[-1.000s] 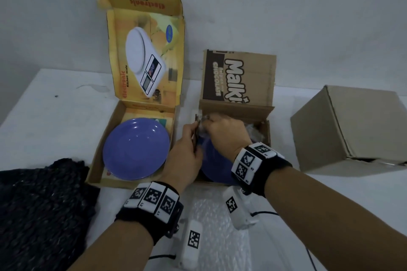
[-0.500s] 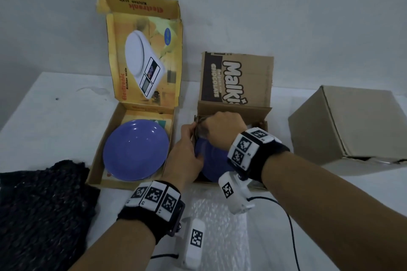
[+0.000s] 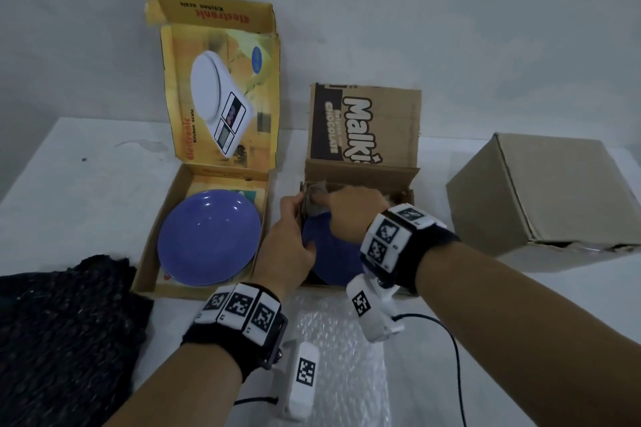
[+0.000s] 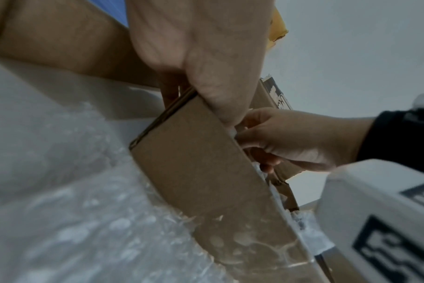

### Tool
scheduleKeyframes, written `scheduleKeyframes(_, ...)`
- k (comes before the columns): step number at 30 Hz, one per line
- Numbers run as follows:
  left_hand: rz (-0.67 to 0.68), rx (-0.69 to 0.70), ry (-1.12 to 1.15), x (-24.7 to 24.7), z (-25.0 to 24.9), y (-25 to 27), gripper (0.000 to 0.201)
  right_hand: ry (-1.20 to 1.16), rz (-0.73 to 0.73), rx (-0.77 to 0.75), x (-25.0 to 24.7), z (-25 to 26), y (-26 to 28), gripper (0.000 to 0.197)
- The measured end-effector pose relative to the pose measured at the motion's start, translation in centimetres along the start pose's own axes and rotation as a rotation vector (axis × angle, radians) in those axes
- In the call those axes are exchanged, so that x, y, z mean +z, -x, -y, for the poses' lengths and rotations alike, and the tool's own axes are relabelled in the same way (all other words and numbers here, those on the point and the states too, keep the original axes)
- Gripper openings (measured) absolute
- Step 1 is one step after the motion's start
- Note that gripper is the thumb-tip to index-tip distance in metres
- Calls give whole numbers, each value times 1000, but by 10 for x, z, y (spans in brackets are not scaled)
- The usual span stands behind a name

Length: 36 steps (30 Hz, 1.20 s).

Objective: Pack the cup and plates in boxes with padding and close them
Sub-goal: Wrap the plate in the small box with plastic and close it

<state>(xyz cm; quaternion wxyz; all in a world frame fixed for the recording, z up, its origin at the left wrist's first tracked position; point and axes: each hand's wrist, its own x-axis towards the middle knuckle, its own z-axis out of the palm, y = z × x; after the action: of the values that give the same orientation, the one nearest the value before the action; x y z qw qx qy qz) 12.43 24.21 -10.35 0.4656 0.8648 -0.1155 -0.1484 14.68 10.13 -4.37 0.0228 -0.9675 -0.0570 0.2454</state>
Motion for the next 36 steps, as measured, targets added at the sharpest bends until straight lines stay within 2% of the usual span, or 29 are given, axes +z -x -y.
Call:
scheduleKeyframes(4, -1, -16, -1, 1, 0, -1, 71, -78, -169, -39, 0, -11, 13, 50)
scheduleKeyframes(7, 5, -2, 8, 0, 2, -1, 72, -21, -78, -92, 8, -9, 13, 60)
scheduleKeyframes(10, 5, 7, -11, 0, 3, -3, 72, -71, -41, -77, 8, -10, 6, 67)
scheduleKeyframes(14, 28, -4, 125, -3, 0, 1, 57, -139, -25, -73, 9, -12, 19, 63)
scheduleKeyframes(15, 47, -12, 157, -4, 1, 2, 54, -161, -88, -74, 10, -11, 28, 55)
scheduleKeyframes(17, 100, -24, 186, -10, 4, 1, 49, -238, -318, -134, 17, -3, 51, 33)
scheduleKeyframes(19, 164, -34, 237, -17, 5, 2, 48, -294, -475, -308, 31, 9, 78, 13)
scheduleKeyframes(20, 193, -48, 250, -20, 4, 2, 50, -290, -455, -387, 40, 16, 92, 9)
scheduleKeyframes(21, 213, -64, 238, -22, 3, 3, 52, -267, -360, -434, 52, 23, 104, 13)
scheduleKeyframes(22, 226, -73, 210, -23, 3, 4, 53, -223, -218, -448, 65, 28, 113, 26)
scheduleKeyframes(24, 226, -66, 158, -22, 1, 6, 55, -106, 19, -401, 91, 36, 123, 66)
scheduleKeyframes(25, 218, -64, 144, -22, 2, 7, 55, -54, 63, -380, 101, 39, 125, 78)
scheduleKeyframes(26, 206, -60, 140, -21, 2, 9, 55, -28, 59, -365, 107, 41, 126, 82)
scheduleKeyframes(27, 195, -55, 145, -20, 2, 9, 55, -29, 37, -348, 110, 41, 126, 77)
scheduleKeyframes(29, 181, -48, 154, -19, 2, 9, 56, -53, -11, -323, 112, 37, 128, 54)
scheduleKeyframes(31, 179, -47, 136, -19, 2, 9, 56, -99, -80, -370, 109, 32, 133, 28)
scheduleKeyframes(33, 177, -52, 138, -19, 2, 8, 56, -188, -155, -394, 99, 28, 141, 12)
scheduleKeyframes(36, 172, -43, 180, -20, 2, 8, 56, -389, -256, -335, 76, 18, 146, 20)
